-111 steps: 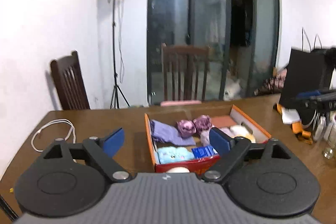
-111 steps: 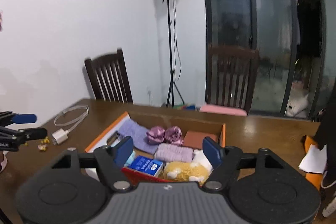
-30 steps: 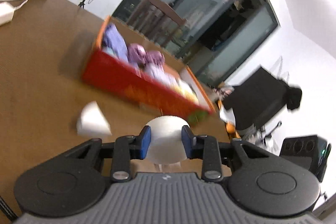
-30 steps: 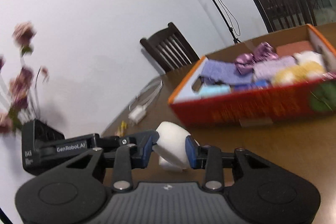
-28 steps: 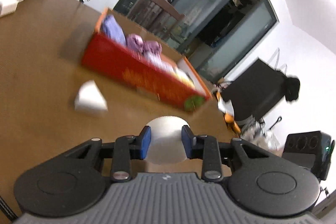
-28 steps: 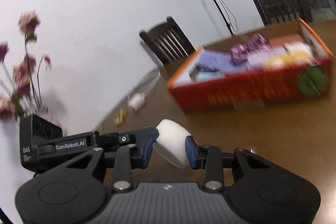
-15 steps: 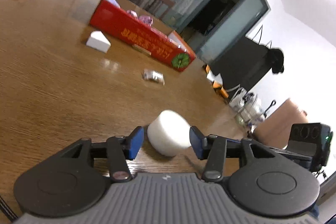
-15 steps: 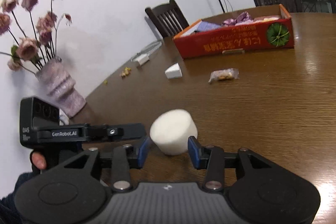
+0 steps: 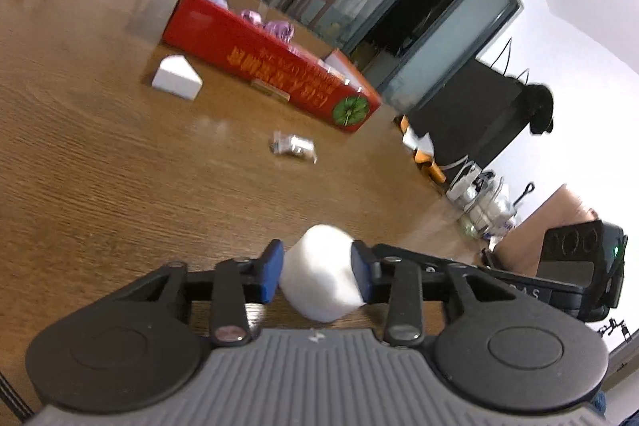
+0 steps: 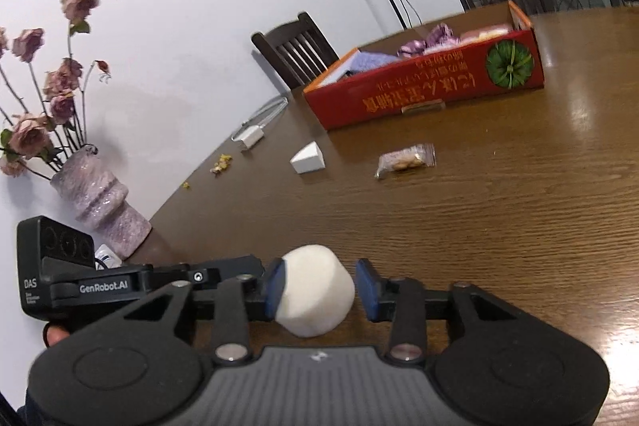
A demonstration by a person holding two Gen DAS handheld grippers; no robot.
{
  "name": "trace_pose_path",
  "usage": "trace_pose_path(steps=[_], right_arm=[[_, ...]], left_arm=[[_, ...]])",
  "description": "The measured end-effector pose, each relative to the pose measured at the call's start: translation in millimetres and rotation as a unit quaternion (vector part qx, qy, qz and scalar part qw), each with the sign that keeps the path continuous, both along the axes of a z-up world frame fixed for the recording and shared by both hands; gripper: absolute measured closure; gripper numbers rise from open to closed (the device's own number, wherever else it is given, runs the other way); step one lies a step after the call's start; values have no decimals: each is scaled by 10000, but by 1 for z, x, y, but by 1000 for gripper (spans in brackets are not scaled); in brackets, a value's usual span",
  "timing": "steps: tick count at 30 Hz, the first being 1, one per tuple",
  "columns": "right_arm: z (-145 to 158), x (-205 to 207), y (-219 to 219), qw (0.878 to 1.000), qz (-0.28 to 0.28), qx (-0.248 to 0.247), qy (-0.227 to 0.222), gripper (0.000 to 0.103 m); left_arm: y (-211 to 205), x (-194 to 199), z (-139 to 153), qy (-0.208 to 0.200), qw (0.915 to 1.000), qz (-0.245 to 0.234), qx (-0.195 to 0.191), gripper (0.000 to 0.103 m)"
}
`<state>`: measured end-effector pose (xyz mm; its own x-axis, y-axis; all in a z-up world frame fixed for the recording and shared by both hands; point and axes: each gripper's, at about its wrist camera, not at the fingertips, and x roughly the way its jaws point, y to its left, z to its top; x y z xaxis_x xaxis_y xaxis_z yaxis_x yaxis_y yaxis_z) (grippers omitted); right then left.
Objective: Organize soft objects
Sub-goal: 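Carry the white foam cylinder into the box and open both grippers, then withdraw both grippers from the box back over the table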
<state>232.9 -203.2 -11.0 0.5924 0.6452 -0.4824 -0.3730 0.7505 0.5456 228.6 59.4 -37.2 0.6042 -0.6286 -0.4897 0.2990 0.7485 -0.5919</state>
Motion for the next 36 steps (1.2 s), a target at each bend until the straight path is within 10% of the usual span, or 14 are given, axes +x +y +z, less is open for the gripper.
trace_pose_path(steps=[8,14,18,26,36], right_arm=[[12,35,7,9999,62,108,-72,88],[82,134,12,9945,-11,-181,-1033,88],[105,238,20,9936,-148,-455,-1026,88],[50,384,35,9954,-170,-934,116,87],[26,394,47,9899,-219,-1354,373,85]], left_arm=[[-1,39,19,-160,9998,42,-135,81],[-3,161,88,-758,9971,-32,25,81],[-7,273,100,-412,9991,39,108,81],[-32,386,49,502,9937,127,996,81],[-33,392,34,691,9907,219,1155,68]])
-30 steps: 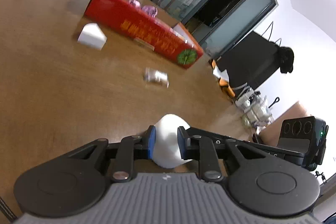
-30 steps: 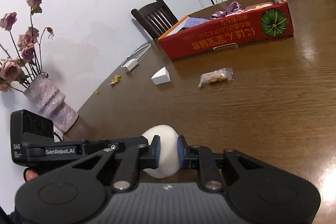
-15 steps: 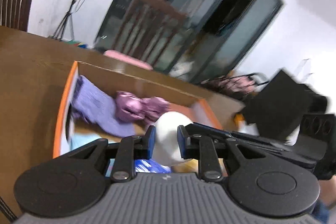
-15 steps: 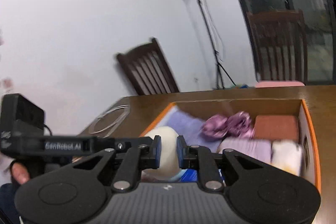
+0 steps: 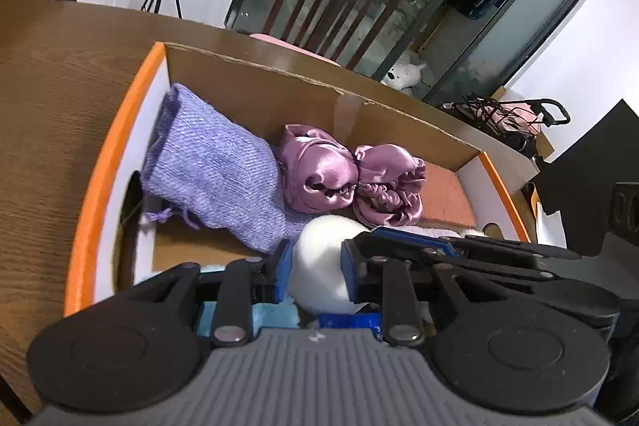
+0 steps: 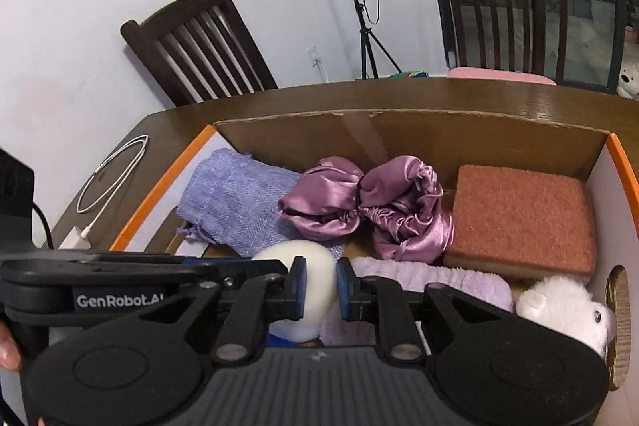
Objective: Organize soft objects
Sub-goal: 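Withdraw both grippers from the box back over the table, then grasp the white foam wedge with the left gripper while the right gripper grasps the clear snack packet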
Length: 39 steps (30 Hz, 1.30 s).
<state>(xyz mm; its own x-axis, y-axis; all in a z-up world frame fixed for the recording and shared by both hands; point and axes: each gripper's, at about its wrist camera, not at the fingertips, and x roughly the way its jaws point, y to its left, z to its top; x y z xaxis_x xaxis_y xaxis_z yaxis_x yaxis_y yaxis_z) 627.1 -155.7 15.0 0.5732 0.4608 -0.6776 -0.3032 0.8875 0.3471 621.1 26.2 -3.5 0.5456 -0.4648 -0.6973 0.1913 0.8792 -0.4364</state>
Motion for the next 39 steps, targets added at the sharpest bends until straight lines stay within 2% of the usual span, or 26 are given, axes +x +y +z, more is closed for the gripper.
trace_pose_path(steps=[1,2,4,8,11,16,21,24,25,28,30,35,37,39], right_arm=[[2,-5,-2,10000,-21,0,-26,84],[7,-9,-3,9999,-71,-20,-104,84],[22,-21,-8,9995,-110,-64,-296,74],[71,-54,-18,9971,-125,-94,-740,72],[113,-93,-36,9937,-186,-144,-1097,66],[160,-166,-65,9866,-226,-401,-1564,52],[178,-213,-78,9830,-254,-384,-1779,48],[177,-244,-75,9801,-164,-359,-1944,44],[174,-257,-73,9783,-135,-372,-2036,42],[154,-298,-66,9727,19,-424,-2282,37],[135,-328,-62,9698,156,-411,-2398,36],[84,-398,-52,9653,415,-429,-2544,32],[60,-421,-52,9677,448,-355,-2454,27],[44,-438,-55,9760,512,-129,-2113,27]], left_arm=[[1,-5,5,-66,9999,25,100,58],[3,-11,11,-154,9997,54,157,55],[7,-20,27,-273,9995,31,175,55],[15,-58,74,-706,9967,28,397,55],[30,-99,111,-1084,9924,68,577,55],[52,-165,150,-1491,9846,135,899,42],[52,-219,169,-1784,9770,248,1141,33],[47,-262,166,-2143,9666,320,1372,29],[46,-277,162,-2277,9623,330,1452,24],[39,-330,142,-2661,9497,278,1625,19],[35,-362,126,-2774,9460,250,1662,19],[34,-430,73,-2653,9503,505,1547,15],[32,-447,52,-2381,9573,647,1508,15],[33,-454,34,-2037,9663,733,1392,15]])
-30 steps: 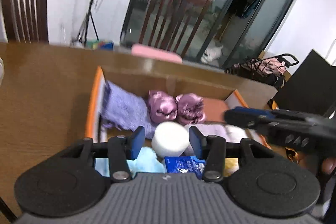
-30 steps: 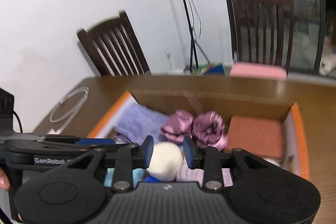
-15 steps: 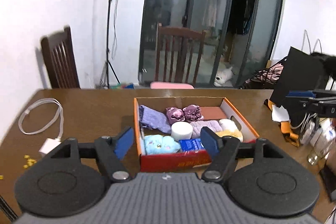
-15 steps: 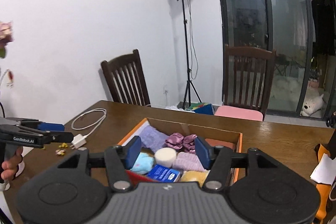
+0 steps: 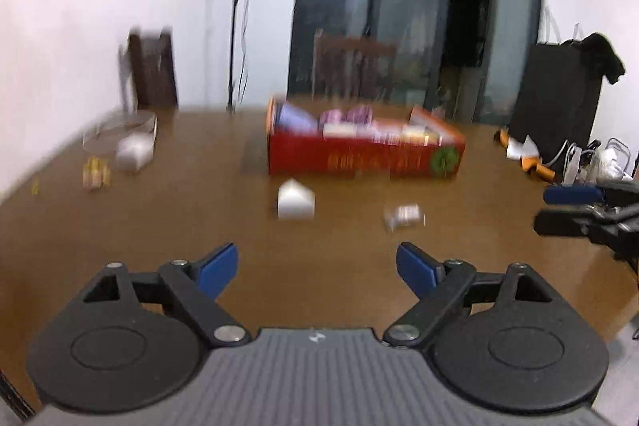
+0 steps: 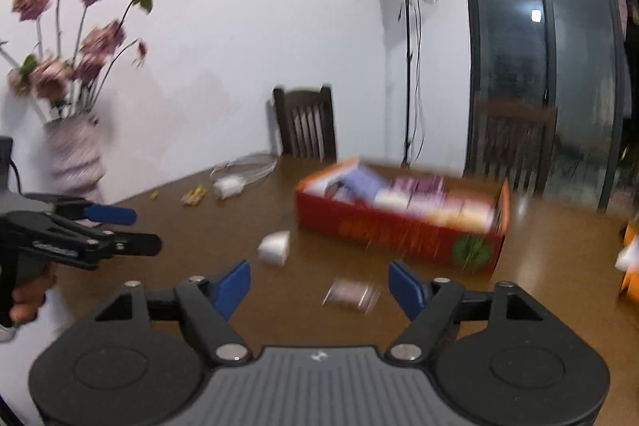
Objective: Organize soft objects
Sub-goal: 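Grasp the white foam wedge with the left gripper while the right gripper grasps the clear snack packet, then carry the wedge with the left gripper into the box while the right gripper carries the packet there, release both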
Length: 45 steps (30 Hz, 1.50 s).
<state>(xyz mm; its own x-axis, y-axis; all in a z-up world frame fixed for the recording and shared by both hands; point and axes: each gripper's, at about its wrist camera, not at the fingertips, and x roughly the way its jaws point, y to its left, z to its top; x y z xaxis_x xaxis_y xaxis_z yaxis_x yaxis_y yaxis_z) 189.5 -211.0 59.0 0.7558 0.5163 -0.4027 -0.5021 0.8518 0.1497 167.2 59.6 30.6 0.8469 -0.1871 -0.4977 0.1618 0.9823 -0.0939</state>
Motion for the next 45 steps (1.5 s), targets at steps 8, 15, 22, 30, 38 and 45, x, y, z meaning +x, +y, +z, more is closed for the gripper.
trace_pose_path(steps=[8,15,22,30,38,45], right_arm=[[-27,21,12,9989,-244,-321,236,29],[-51,92,35,9948,-65,-976,296,47],[-70,152,56,9897,185,-1339,478,54],[-75,183,56,9913,308,-1126,610,66],[-79,188,55,9936,262,-828,723,87],[-67,160,50,9960,99,-580,666,88]], left_arm=[[-2,31,-14,123,9998,46,120,15],[-13,113,-34,256,9983,12,515,24],[-8,180,-53,399,9978,8,524,35],[-3,203,-60,466,9984,-288,165,46],[-5,206,-62,534,9976,-436,75,69],[-9,169,-45,342,9990,-277,-40,70]])
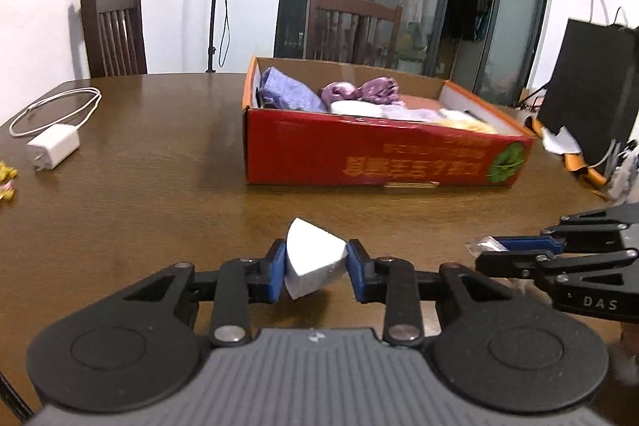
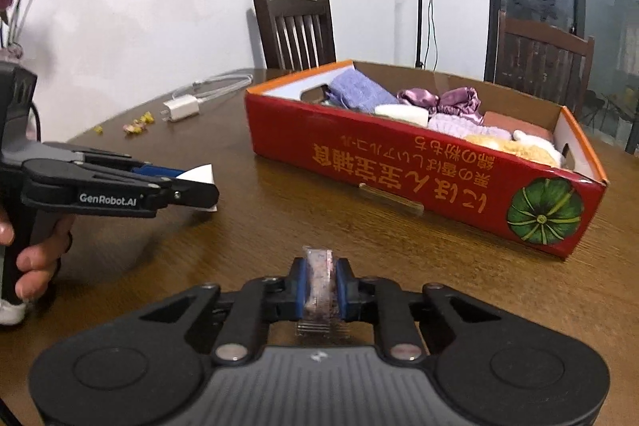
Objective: Organize soft objects
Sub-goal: 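Carry the wedge with the left gripper into the box while the right gripper carries the packet there, release both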
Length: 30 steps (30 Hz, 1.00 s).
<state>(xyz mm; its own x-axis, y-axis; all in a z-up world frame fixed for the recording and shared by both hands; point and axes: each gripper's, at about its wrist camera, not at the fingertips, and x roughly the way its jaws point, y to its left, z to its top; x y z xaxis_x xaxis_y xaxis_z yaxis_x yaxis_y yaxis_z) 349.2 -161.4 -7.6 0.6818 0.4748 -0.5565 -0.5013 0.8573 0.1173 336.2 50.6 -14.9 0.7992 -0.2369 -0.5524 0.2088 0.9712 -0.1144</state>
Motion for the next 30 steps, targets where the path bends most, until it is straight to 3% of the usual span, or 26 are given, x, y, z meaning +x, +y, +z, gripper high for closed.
trace_pose_path(steps=[7,14,17,20,24,30], right_arm=[[17,-52,-16,9992,-126,366,-75,88],[44,-48,-23,9982,-76,474,-360,88],[66,-15,-24,9973,-39,489,-547,88],[89,41,-30,9941,-214,942,-502,88],[102,135,-28,9864,-416,1590,13,88],[84,251,7,9786,-736,1731,836,88]], left_arm=[[-8,-54,18,-194,9996,-104,-155,70],[-14,-32,45,-445,9979,-371,-278,70],[-17,9,63,-560,9967,-522,-260,69],[-20,75,77,-309,9975,-580,-265,68],[-29,164,77,157,9989,-443,-44,68],[-34,249,49,718,9971,68,233,62]])
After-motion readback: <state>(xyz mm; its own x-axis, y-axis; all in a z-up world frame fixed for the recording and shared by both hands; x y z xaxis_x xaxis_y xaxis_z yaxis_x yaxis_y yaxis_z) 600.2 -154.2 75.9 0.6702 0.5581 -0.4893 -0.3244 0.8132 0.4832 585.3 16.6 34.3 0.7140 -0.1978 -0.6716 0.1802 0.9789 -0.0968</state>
